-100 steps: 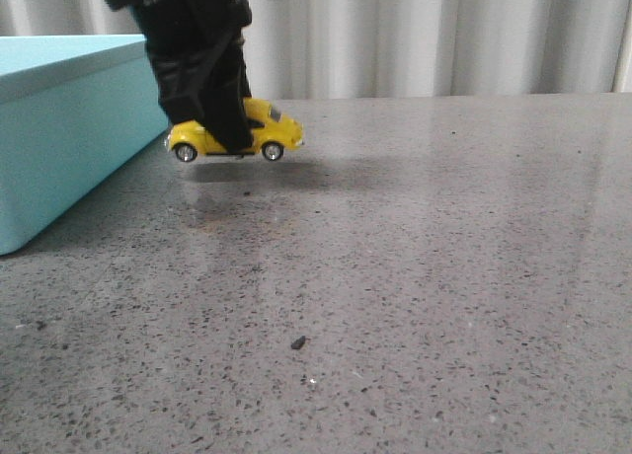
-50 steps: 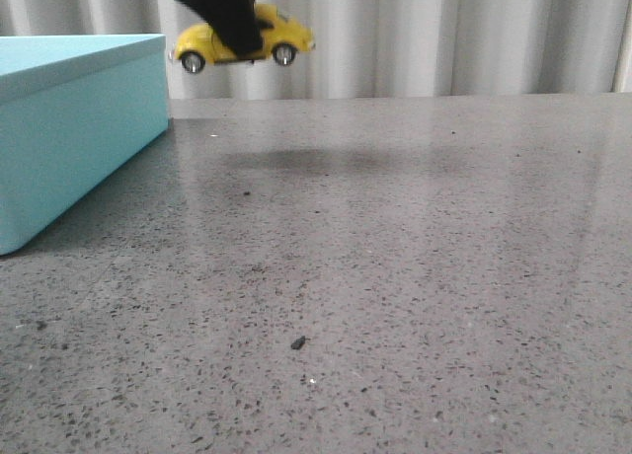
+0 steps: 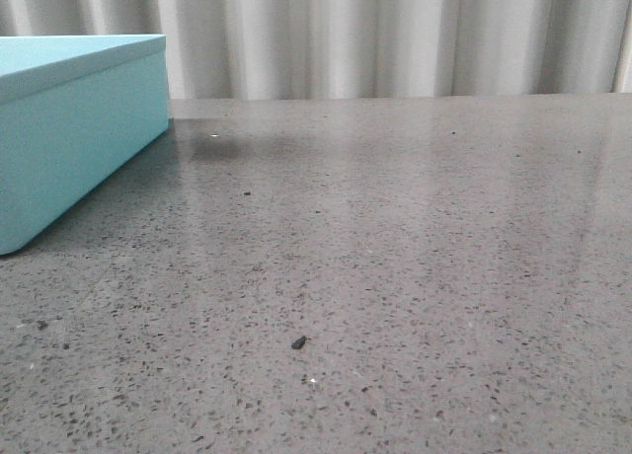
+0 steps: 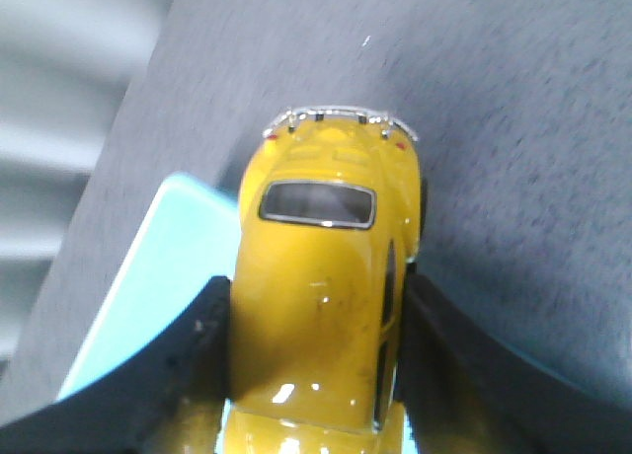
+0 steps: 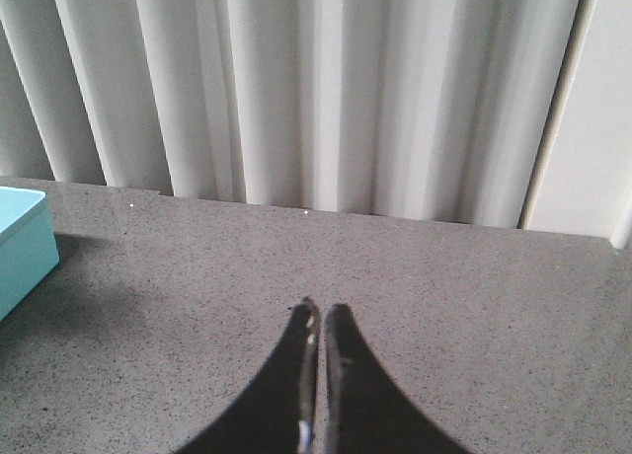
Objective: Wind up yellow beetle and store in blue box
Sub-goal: 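Lift the beetle with the left gripper toward the blue box, then lower the beetle into the blue box and open the left gripper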
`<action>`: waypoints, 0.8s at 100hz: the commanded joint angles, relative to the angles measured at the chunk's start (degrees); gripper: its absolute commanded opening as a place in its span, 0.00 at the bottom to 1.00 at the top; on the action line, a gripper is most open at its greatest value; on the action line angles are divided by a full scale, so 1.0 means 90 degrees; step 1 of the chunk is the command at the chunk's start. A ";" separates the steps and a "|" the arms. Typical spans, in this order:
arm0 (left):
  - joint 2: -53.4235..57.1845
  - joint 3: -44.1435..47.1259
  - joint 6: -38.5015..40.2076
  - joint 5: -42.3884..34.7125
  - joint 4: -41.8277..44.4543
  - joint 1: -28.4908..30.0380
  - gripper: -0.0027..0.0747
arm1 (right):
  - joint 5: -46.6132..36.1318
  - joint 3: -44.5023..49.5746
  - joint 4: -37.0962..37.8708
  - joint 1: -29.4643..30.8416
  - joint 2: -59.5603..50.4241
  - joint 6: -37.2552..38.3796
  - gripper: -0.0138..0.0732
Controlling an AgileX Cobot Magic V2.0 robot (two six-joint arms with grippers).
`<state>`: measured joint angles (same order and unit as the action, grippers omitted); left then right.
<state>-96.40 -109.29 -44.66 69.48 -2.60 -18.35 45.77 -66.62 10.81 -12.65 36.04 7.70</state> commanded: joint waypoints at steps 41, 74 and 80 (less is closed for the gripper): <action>0.0154 0.0405 0.0618 0.0312 -0.1074 0.1873 0.15 | -0.0439 -0.0117 0.0133 0.0006 0.0020 0.0005 0.09; -0.0689 0.0745 0.0705 0.0297 -0.1477 0.1904 0.15 | -0.0413 -0.0117 0.0133 0.0006 0.0020 0.0005 0.09; -0.0815 0.0745 0.0710 0.0255 -0.1477 0.1904 0.16 | -0.0413 -0.0117 0.0133 0.0006 0.0020 0.0005 0.09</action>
<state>-105.35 -101.16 -39.10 71.95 -14.01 -1.25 46.01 -66.62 10.84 -12.65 36.04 7.70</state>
